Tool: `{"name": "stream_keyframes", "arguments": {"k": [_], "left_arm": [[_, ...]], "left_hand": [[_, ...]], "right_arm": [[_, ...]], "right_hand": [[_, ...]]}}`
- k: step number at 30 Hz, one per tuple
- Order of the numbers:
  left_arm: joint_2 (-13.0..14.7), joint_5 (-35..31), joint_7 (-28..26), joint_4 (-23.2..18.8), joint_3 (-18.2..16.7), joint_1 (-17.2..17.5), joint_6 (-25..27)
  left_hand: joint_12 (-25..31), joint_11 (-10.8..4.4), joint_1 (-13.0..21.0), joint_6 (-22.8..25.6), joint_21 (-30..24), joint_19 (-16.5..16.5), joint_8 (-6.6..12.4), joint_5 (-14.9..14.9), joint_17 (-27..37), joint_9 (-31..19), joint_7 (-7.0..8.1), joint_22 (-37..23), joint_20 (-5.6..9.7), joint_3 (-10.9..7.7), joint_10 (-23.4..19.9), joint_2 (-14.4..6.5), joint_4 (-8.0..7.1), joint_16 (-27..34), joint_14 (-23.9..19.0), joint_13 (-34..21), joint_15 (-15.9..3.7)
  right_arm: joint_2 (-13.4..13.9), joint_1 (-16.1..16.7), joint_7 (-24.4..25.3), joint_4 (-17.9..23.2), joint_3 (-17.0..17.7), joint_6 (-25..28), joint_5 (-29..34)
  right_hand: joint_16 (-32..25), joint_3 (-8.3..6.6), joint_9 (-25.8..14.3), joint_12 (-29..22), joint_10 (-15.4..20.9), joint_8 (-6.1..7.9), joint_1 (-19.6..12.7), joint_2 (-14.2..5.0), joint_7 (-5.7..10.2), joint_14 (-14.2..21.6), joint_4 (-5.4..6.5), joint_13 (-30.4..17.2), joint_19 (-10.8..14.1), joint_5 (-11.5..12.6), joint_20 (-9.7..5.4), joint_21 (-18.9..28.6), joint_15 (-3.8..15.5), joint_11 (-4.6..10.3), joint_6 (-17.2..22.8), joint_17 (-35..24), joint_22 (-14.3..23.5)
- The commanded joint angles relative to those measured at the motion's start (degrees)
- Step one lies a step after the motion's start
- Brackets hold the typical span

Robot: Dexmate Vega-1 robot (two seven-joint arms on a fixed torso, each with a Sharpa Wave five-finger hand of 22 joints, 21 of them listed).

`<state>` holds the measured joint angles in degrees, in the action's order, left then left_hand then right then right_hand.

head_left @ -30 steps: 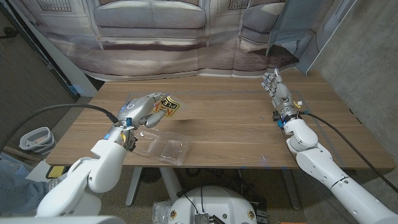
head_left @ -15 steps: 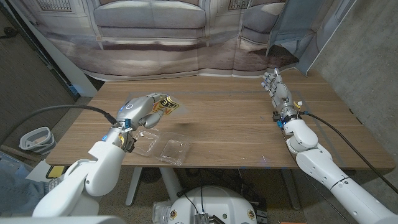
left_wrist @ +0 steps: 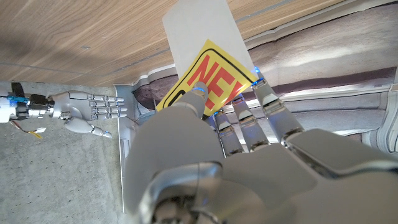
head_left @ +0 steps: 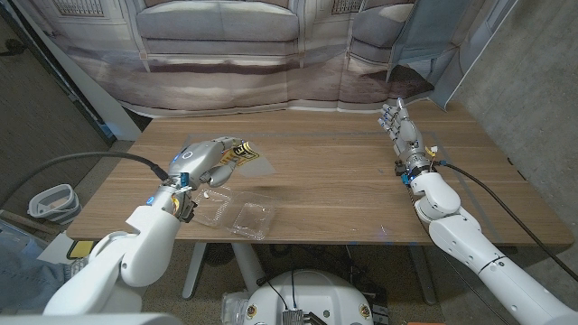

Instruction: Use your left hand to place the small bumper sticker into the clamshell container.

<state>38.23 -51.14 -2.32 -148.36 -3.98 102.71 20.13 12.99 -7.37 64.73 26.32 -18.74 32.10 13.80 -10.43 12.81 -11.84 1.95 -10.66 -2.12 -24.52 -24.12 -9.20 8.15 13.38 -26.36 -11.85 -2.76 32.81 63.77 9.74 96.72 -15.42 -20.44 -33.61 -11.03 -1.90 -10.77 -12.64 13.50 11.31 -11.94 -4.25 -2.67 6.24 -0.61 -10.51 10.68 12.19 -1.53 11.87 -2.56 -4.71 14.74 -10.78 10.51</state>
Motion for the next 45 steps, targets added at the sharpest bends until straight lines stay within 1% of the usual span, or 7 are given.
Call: {"name": "stream_keyframes", "arguments": {"k": [1, 14, 30, 33, 37, 40, 45], "left_arm": [[-0.5, -2.7, 2.2, -2.0, -0.2, 1.6, 2.0], [-1.5, -5.0, 2.1, -3.9, -1.5, 5.2, 1.8], [-1.6, -9.5, 3.9, -6.2, -1.0, 7.7, 3.1], [-2.7, -7.5, 0.6, -5.8, -2.5, 9.1, 1.0], [-4.1, -0.5, -1.1, -5.0, -8.2, 11.7, -5.8], [-6.0, 1.2, -2.3, -4.5, -10.1, 12.7, -9.2], [-8.3, 2.5, -0.6, -4.1, -12.3, 12.8, -12.6]], "left_hand": [[0.4, -0.02, 0.2, 0.3, -0.4, 0.1, 0.34, 0.0, 0.2, -0.2, 0.22, -0.1, -0.02, -0.08, -0.5, 0.5, -0.23, 0.4, -0.3, -0.3, -2.11], [0.1, -0.23, -0.1, 0.3, -0.2, -0.3, 0.19, 0.1, 0.3, -0.2, 0.36, -0.1, -0.31, 0.01, -0.5, 0.8, -0.5, 0.2, -0.3, -0.3, -2.21], [0.0, -0.36, -0.2, 0.8, 0.0, -0.8, 0.19, 0.1, 0.3, -0.2, 0.7, -0.1, -0.64, -0.05, -0.8, 1.1, -0.49, 0.0, -0.4, -0.3, -2.36], [-0.1, -0.44, -0.1, 0.8, 0.1, -0.9, 0.19, 0.1, 0.3, -0.2, 0.78, -0.1, -0.68, -0.08, -0.8, 1.1, -0.42, -0.1, -0.3, -0.3, -2.4], [-0.1, -0.51, 0.0, 1.1, 0.1, -0.9, 0.23, 0.1, 0.3, -0.2, 0.97, -0.1, -0.71, -0.11, -0.9, 1.3, -0.34, -0.1, -0.3, -0.3, -2.46], [-0.1, -0.53, 0.0, 1.1, 0.1, -0.9, 0.22, 0.1, 0.3, -0.1, 1.07, -0.1, -0.73, -0.14, -0.9, 1.3, -0.33, -0.2, -0.3, -0.3, -2.61], [-0.2, -0.73, 0.0, 1.2, 0.3, -1.2, 0.17, 0.1, 0.2, -0.1, 1.38, -0.1, -0.85, -0.1, -1.0, 1.5, -0.29, -0.3, -0.1, -0.3, -2.88]], "right_arm": [[0.1, 0.2, 0.1, 0.2, 0.0, 0.3, -0.2], [0.2, 0.9, 0.1, 0.6, 0.1, -0.2, 0.0], [0.3, 1.8, -0.3, 0.4, 0.5, -0.9, -0.5], [0.4, 1.9, -0.2, 0.5, 0.6, -0.6, -0.6], [0.7, 2.0, -0.2, 0.8, 0.6, -0.4, -0.4], [0.8, 2.3, 0.1, 1.3, 0.7, -0.2, -0.3], [1.2, 2.6, 0.4, 2.0, 0.7, 0.2, 0.2]], "right_hand": [[0.1, -0.07, -0.2, 0.0, 0.5, 0.06, -0.5, -0.33, 0.06, 0.6, -0.2, -0.3, 0.7, -0.1, 0.08, -0.1, -0.11, 0.15, 0.4, -0.1, 0.2], [0.1, -0.07, -0.2, 0.1, 0.5, 0.05, -0.5, -0.38, 0.01, 0.6, -0.2, -0.3, 0.7, -0.1, 0.09, -0.1, -0.11, 0.23, 0.4, -0.1, 0.2], [0.1, -0.07, -0.2, 0.1, 0.5, 0.08, -0.5, -0.42, -0.01, 0.6, -0.24, -0.3, 0.7, -0.1, 0.09, -0.1, -0.11, 0.15, 0.4, -0.1, 0.2], [0.1, -0.06, -0.2, 0.1, 0.5, 0.08, -0.5, -0.42, -0.02, 0.6, -0.24, -0.3, 0.7, -0.1, 0.08, -0.1, -0.13, 0.12, 0.4, -0.1, 0.2], [0.1, -0.06, -0.2, 0.1, 0.5, 0.08, -0.6, -0.42, -0.09, 0.6, -0.25, -0.3, 0.7, -0.1, 0.08, -0.1, -0.12, 0.14, 0.4, -0.1, 0.2], [0.1, -0.06, -0.2, 0.1, 0.5, 0.05, -0.6, -0.42, -0.05, 0.6, -0.26, -0.3, 0.7, -0.1, 0.08, -0.1, -0.11, 0.15, 0.4, -0.1, 0.2], [0.1, -0.05, -0.2, 0.1, 0.5, 0.06, -0.6, -0.42, -0.04, 0.6, -0.27, -0.3, 0.7, -0.1, 0.09, -0.1, -0.08, 0.11, 0.4, -0.1, 0.2]]}}
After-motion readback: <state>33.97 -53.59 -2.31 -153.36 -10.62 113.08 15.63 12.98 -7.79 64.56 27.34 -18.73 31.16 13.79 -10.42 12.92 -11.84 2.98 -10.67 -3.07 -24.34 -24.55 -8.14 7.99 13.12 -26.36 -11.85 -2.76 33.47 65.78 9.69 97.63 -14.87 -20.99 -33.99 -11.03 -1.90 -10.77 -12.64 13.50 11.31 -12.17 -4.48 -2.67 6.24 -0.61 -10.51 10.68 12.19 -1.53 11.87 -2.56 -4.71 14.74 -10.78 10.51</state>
